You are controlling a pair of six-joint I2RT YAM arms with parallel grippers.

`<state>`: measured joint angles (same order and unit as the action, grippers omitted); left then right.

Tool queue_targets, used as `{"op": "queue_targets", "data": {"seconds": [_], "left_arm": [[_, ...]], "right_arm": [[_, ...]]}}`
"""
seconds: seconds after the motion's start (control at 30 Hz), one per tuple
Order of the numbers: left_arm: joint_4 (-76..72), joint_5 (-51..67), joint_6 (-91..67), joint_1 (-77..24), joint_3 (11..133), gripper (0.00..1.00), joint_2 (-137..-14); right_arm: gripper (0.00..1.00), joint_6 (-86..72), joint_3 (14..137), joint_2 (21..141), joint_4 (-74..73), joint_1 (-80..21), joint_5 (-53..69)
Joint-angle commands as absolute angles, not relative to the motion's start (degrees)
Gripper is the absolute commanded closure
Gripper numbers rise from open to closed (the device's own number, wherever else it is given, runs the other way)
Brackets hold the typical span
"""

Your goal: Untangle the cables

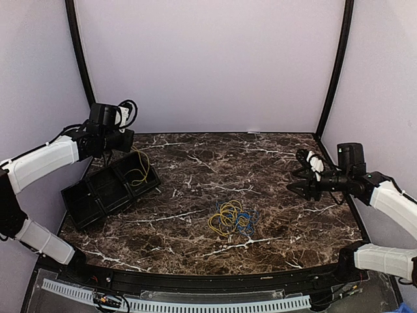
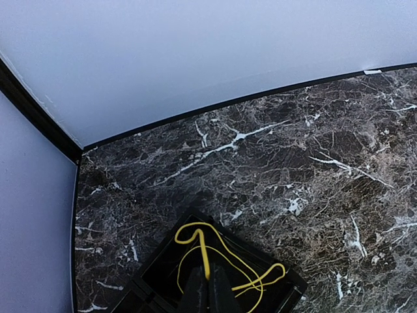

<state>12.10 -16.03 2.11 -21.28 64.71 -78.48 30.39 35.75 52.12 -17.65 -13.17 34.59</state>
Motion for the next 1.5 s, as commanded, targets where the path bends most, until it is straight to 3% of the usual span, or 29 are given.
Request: {"op": "queue_targets", "data": {"seconds": [0.0, 0.6, 1.2, 1.47], "left_arm": [[8.4, -14.0, 0.3, -20.2, 63.5, 1.00, -79.7], [18.1, -18.7, -2.7, -17.3, 59.0, 1.00, -75.4], [18.0, -7.1, -7.0, -17.3, 62.8, 1.00, -92.4], [19.7, -9.4, -8.6, -17.3, 62.6, 1.00, -93.2]], "right_arm": [[0.43, 31.4, 35.0, 51.7, -15.6, -12.8, 34.0], [0.43, 32.3, 35.1, 52.4, -16.0, -12.7, 34.3], [0.43, 32.8, 35.4, 53.0, -16.7, -12.7, 34.5], [0.43, 33.0, 35.3, 53.2, -16.8, -12.7, 34.3]]}}
